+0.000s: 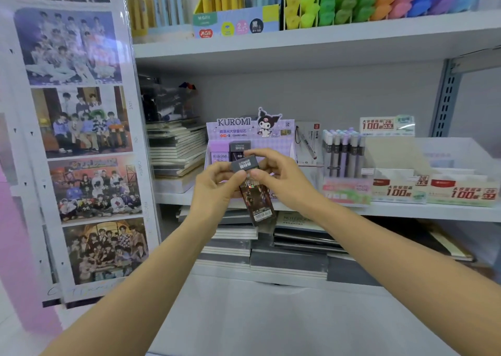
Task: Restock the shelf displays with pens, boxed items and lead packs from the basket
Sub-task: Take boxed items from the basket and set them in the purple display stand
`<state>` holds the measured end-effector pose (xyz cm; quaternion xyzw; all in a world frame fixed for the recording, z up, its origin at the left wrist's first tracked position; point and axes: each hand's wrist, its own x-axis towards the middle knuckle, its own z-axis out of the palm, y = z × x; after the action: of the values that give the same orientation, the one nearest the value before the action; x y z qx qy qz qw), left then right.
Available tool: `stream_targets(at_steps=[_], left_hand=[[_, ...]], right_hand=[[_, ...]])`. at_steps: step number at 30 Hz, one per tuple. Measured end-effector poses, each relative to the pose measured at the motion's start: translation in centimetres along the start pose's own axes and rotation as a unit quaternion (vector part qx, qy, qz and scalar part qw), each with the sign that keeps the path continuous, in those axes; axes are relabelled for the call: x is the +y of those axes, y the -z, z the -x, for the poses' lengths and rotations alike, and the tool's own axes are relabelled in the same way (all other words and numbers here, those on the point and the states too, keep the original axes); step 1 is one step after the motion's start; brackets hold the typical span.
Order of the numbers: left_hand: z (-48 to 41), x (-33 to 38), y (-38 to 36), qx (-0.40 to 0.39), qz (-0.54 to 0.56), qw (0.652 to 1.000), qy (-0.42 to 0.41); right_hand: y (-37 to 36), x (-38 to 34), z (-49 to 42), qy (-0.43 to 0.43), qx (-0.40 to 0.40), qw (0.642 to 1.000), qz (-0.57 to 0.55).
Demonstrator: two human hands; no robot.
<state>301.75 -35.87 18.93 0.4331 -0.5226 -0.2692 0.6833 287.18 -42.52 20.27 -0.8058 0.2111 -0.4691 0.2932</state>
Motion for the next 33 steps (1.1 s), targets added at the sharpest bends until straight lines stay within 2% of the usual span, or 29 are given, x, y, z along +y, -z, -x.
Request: stream_targets(at_steps=[2,3,5,7,9,12,16,26,33], left_hand=[[0.1,-1.0,0.1,-0.003,-0.07,0.997,-0.025],[0.1,-1.6,0.4,-0.014,-0.153,0.987,-0.055],[-0.1,-2.7,1.0,-0.042,-0.344,0.929,-0.131],[-0.5,-3.7,1.2,-0.077,-0.479,0.857,-0.176],[-0.9,-4.6,1.2,-0.11,-0.559,0.802,-0.176],[-1.3,-5.9,1.3,-0.117,-0.632,0.74,-0.201],[-1.5,-6.3,1.0,-0.087,-0.643,0.727,-0.225],[-1.4,-7.0,0.9,-0.057,-0.639,0.731,-0.234],[-1.3,-7.1,1.0,-0.054,-0.637,0.731,-0.238]], right_hand=[[0.6,0.0,-0.2,-0.013,0.038,0.999,0.002],[1.1,0.0,-0.3,-0.021,0.072,0.997,-0.012],[2.1,0.2,-1.1,-0.025,0.163,0.985,-0.058],[3.1,0.2,-2.2,-0.006,0.242,0.967,-0.079],[3.5,0.6,-3.5,0.008,0.263,0.963,-0.066],[3.3,2.1,-5.1,-0.018,0.233,0.972,-0.001],[2.6,4.1,-6.3,-0.036,0.186,0.979,0.08],[3.1,4.6,-8.3,-0.051,0.04,0.974,0.216],[1.2,5.3,-8.2,-0.022,0.11,0.961,0.253]])
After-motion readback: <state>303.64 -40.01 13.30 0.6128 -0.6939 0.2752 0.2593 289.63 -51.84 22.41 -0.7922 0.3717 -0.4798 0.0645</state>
